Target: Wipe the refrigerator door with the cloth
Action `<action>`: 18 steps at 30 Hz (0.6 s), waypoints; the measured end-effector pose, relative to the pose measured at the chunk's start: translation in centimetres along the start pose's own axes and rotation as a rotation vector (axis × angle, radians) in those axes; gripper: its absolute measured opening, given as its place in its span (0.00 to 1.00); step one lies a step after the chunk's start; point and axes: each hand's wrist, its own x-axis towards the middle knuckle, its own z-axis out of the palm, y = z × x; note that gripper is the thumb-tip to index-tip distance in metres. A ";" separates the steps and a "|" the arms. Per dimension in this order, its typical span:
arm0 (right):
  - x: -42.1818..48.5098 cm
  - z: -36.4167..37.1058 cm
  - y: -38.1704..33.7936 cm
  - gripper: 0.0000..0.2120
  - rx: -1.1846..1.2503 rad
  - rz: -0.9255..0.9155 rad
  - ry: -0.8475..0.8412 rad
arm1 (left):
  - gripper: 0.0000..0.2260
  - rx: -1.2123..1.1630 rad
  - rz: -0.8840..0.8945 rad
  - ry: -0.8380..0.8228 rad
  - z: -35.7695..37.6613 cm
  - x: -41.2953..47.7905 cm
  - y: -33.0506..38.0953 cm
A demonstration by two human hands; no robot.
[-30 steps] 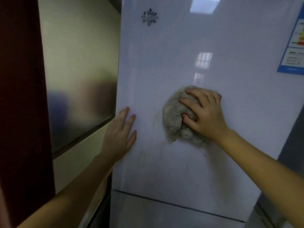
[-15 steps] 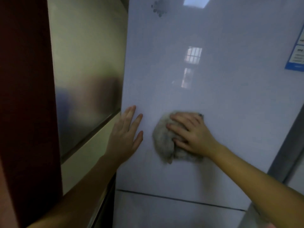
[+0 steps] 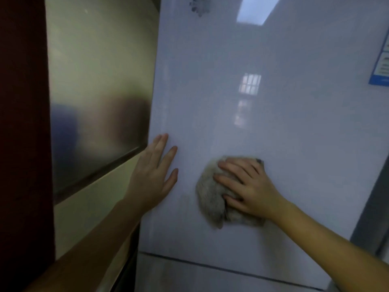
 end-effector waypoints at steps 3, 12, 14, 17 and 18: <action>-3.7 -0.7 0.5 0.22 -0.029 0.023 -0.008 | 0.23 0.013 -0.024 0.034 0.7 -0.8 2.2; -8.0 -3.7 5.0 0.22 -0.110 0.372 0.222 | 0.23 -0.057 0.056 0.153 4.0 0.0 9.6; -9.8 -2.6 3.5 0.23 -0.104 0.318 0.197 | 0.23 -0.054 0.088 0.162 4.8 0.2 11.2; -12.6 -1.6 1.9 0.23 -0.106 0.127 0.085 | 0.23 -0.021 0.089 0.183 6.1 -0.1 12.1; -13.1 -1.7 2.0 0.23 -0.116 0.100 0.068 | 0.23 -0.009 0.092 0.193 6.4 -0.2 12.1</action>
